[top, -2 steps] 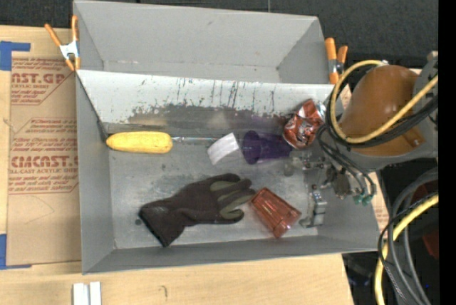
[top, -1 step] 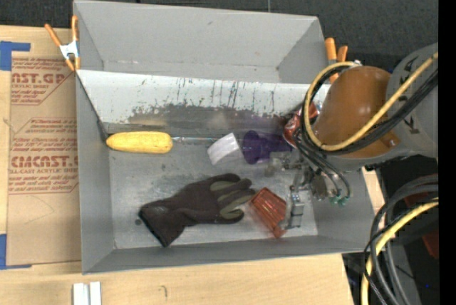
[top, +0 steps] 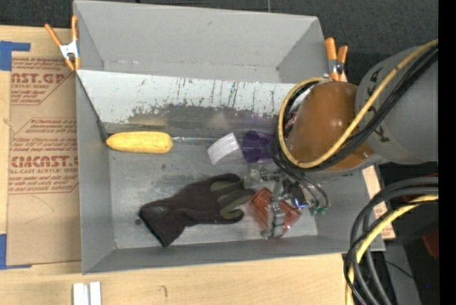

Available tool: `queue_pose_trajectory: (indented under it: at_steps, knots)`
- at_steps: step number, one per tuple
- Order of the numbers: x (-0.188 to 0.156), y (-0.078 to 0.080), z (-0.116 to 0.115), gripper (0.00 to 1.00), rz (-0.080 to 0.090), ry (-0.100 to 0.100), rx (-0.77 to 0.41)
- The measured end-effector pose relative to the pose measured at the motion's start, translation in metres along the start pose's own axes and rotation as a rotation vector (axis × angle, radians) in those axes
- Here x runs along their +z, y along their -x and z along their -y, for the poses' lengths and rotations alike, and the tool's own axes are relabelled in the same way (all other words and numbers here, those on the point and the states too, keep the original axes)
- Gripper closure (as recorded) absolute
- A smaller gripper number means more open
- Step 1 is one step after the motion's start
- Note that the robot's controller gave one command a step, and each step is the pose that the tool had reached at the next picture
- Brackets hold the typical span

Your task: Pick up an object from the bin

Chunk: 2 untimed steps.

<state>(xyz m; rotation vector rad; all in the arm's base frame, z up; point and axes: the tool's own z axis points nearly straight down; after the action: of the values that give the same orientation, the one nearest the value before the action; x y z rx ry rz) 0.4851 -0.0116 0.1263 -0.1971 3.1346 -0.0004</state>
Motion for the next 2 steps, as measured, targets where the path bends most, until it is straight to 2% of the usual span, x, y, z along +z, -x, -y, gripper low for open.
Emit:
queue_pose_trajectory:
  at_steps: [1, 2]
  knots:
    - [0.058, 0.015, -0.042, 0.0, 0.003, 0.001, -0.052]
    - [0.055, 0.037, -0.069, 1.0, 0.003, 0.001, -0.004]
